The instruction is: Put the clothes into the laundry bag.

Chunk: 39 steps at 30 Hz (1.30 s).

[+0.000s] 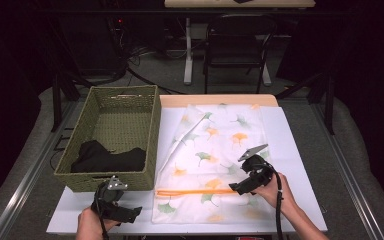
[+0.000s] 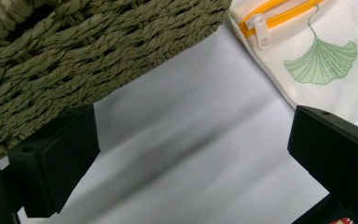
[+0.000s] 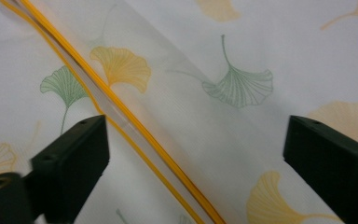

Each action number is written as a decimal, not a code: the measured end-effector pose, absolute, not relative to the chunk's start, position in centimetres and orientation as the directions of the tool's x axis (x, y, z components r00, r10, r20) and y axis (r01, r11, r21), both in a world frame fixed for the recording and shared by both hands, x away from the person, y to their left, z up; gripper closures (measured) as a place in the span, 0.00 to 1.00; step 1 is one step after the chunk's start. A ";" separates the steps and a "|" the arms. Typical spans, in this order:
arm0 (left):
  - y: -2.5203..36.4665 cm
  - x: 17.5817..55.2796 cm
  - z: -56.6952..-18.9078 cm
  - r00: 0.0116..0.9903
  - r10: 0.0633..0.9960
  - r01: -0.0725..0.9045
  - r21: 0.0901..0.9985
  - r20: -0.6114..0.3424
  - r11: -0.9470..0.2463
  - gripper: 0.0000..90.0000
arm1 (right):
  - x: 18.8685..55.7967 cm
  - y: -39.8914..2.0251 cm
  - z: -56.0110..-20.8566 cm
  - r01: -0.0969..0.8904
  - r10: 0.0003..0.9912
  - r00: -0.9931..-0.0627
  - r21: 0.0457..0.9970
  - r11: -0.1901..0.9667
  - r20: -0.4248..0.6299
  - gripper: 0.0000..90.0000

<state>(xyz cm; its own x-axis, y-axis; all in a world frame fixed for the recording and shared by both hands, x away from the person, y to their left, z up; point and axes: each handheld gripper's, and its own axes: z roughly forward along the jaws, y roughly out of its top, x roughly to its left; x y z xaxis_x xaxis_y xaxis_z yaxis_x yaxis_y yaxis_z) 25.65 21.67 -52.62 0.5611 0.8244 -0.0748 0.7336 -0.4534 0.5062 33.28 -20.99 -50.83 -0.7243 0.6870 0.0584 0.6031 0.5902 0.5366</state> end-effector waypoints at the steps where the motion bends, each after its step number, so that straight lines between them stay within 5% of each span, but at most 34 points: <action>1: 21.7 25.7 -52.6 0.561 0.824 0.734 0.506 -0.075 -0.453 0.02 | 33.4 -20.7 -51.0 0.597 0.680 -0.731 0.535 0.598 0.055 0.15; 13: 21.7 25.7 -52.6 0.564 0.823 0.729 0.511 -0.072 -0.456 0.01 | 34.5 -17.8 -53.1 0.543 0.606 -0.795 0.479 0.690 0.028 0.35; 39: 21.8 25.9 -52.5 0.584 0.808 0.718 0.514 -0.077 -0.470 0.01 | 34.5 -17.2 -54.0 0.532 0.599 -0.800 0.458 0.712 -0.002 0.47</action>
<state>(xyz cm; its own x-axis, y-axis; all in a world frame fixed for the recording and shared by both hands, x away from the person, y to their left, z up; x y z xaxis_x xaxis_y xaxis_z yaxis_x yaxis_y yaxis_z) 25.85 21.80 -52.55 0.5840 0.8081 -0.0771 0.7177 -0.4696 0.5143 34.45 -17.21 -53.97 -0.8004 0.5994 -0.0018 0.5322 0.7121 0.4579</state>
